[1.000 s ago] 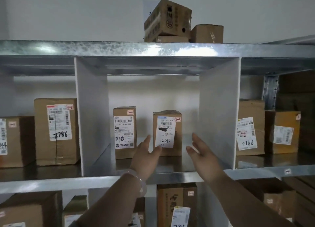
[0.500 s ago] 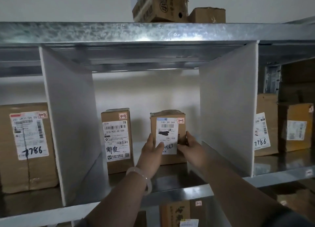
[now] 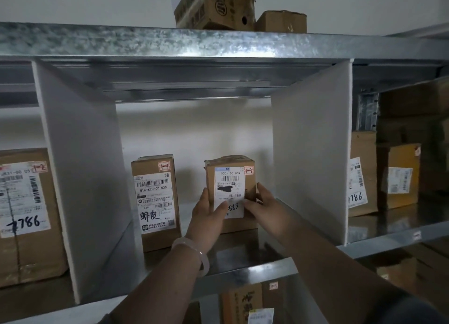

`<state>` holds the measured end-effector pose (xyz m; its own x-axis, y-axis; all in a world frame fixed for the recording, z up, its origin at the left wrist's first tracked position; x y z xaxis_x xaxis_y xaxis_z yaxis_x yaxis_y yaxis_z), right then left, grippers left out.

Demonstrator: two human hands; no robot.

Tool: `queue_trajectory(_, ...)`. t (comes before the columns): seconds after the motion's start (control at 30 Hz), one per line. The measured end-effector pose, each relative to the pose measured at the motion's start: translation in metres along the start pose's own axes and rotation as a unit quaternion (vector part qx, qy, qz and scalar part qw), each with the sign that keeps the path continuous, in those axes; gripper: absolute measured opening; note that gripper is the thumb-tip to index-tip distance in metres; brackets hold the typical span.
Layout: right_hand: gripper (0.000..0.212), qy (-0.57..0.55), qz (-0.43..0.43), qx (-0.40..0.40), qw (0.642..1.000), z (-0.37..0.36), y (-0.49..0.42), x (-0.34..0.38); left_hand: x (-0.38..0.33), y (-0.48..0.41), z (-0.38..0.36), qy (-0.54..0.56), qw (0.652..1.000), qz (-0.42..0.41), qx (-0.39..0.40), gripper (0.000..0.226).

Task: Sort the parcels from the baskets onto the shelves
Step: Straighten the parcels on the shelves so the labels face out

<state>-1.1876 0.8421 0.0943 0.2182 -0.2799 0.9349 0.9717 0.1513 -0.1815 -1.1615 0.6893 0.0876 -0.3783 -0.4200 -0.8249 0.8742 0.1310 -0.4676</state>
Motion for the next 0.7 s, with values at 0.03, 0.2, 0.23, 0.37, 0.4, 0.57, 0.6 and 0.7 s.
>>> queue_trajectory(0.03, 0.030, 0.004, -0.002, -0.003, 1.000, 0.002, 0.005, 0.001, -0.003, 0.003, 0.000, 0.002, 1.000, -0.007, -0.003, 0.035)
queue_trajectory(0.2, 0.068, 0.027, -0.011, -0.012, 0.999, 0.018, 0.025, -0.007, -0.018, 0.028, -0.002, -0.006, 0.998, -0.048, -0.043, 0.042)
queue_trajectory(0.23, 0.070, 0.031, -0.006, -0.010, 0.999, 0.021, 0.030, -0.008, -0.024, 0.035, -0.004, -0.003, 0.998, -0.050, -0.045, 0.044)
queue_trajectory(0.37, 0.068, 0.034, 0.013, 0.012, 0.999, 0.041, 0.052, -0.011, -0.047, 0.061, -0.022, 0.009, 0.998, -0.047, -0.051, 0.051)
queue_trajectory(0.4, 0.067, 0.043, 0.020, 0.017, 0.999, 0.049, 0.061, -0.011, -0.054, 0.069, -0.030, 0.010, 0.998, -0.041, -0.050, 0.054)
queue_trajectory(0.57, 0.068, 0.057, 0.035, 0.038, 0.997, 0.106, 0.109, -0.027, -0.087, 0.110, -0.085, 0.025, 0.998, -0.033, -0.050, 0.056)
queue_trajectory(0.6, 0.066, 0.050, 0.034, 0.042, 0.997, 0.122, 0.120, -0.031, -0.094, 0.117, -0.100, 0.024, 0.998, -0.030, -0.049, 0.053)
queue_trajectory(0.7, 0.041, 0.046, 0.030, 0.045, 0.997, 0.181, 0.148, -0.048, -0.114, 0.133, -0.149, 0.047, 0.998, -0.006, -0.037, 0.072)
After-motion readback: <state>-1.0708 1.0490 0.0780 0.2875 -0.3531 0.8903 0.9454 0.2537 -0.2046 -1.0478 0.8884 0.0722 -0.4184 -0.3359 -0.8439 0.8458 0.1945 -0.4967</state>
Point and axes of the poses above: each hand's wrist, its own y-axis away from the middle knuckle, its own z-axis out of the back of the hand, x = y × z, the point moved 4 cm from there along -y, towards the middle knuckle, and after that the axes turned 7 degrees about -z, right-handed, at the moved point
